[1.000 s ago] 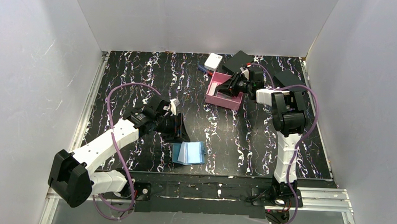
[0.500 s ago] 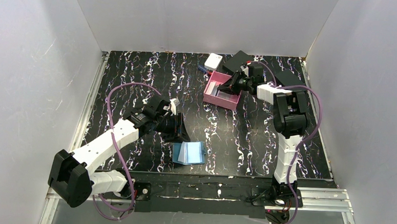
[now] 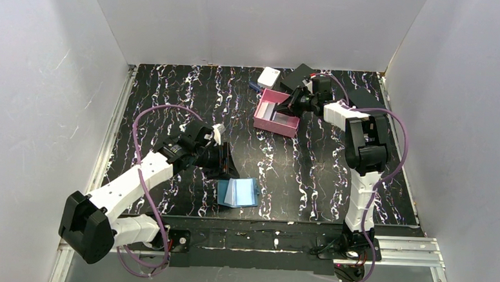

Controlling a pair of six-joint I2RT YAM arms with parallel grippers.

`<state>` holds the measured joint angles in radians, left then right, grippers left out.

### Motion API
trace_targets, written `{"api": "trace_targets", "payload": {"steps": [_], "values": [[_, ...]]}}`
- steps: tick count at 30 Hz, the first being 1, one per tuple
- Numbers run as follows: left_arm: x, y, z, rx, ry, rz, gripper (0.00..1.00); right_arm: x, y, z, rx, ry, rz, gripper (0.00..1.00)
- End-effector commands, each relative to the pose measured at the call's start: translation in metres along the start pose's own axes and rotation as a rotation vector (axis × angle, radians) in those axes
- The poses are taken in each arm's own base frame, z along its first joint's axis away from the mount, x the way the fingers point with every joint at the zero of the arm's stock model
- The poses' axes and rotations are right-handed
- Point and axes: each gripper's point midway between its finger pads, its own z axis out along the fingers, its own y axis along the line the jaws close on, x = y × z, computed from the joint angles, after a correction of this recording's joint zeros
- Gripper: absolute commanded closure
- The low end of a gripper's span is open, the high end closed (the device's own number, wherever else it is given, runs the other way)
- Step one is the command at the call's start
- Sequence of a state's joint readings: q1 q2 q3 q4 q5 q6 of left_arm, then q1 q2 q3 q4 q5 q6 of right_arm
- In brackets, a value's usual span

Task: Put the credit cards into the card holder
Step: Pick up the credit card from the storage box.

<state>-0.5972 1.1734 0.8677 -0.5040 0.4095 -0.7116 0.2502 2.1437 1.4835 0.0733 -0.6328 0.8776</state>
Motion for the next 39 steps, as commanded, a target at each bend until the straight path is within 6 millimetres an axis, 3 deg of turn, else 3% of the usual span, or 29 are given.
{"api": "trace_targets", "payload": {"steps": [1, 6, 16, 20, 27, 30, 33, 36, 39], "values": [[0.004, -0.003, -0.006, 0.025, -0.002, 0.001, 0.58, -0.014, 0.05, -0.005, -0.106, -0.032, -0.09, 0.93], [0.005, -0.003, -0.007, 0.027, -0.005, -0.003, 0.58, -0.014, 0.055, 0.0, -0.118, -0.025, -0.094, 0.95], [0.003, -0.002, -0.014, 0.02, -0.039, -0.003, 0.58, -0.014, 0.072, -0.012, -0.135, -0.032, -0.143, 0.97], [-0.002, -0.007, -0.021, 0.022, -0.062, 0.006, 0.57, -0.014, 0.083, -0.024, -0.124, -0.033, -0.198, 0.98], [-0.013, -0.025, -0.033, 0.103, -0.087, -0.015, 0.45, -0.01, 0.099, -0.062, -0.011, -0.04, -0.369, 0.98], [-0.018, -0.035, -0.036, 0.166, -0.1, -0.048, 0.39, 0.014, 0.11, -0.076, -0.024, 0.007, -0.412, 0.98], [-0.022, -0.045, -0.037, 0.235, -0.112, -0.089, 0.34, 0.064, 0.119, -0.078, -0.116, 0.119, -0.409, 0.98], [-0.026, -0.053, -0.038, 0.294, -0.131, -0.13, 0.3, 0.13, 0.141, -0.083, -0.261, 0.242, -0.419, 0.99], [-0.029, -0.053, -0.037, 0.315, -0.165, -0.168, 0.28, 0.171, 0.16, -0.095, -0.376, 0.283, -0.397, 0.99]]}}
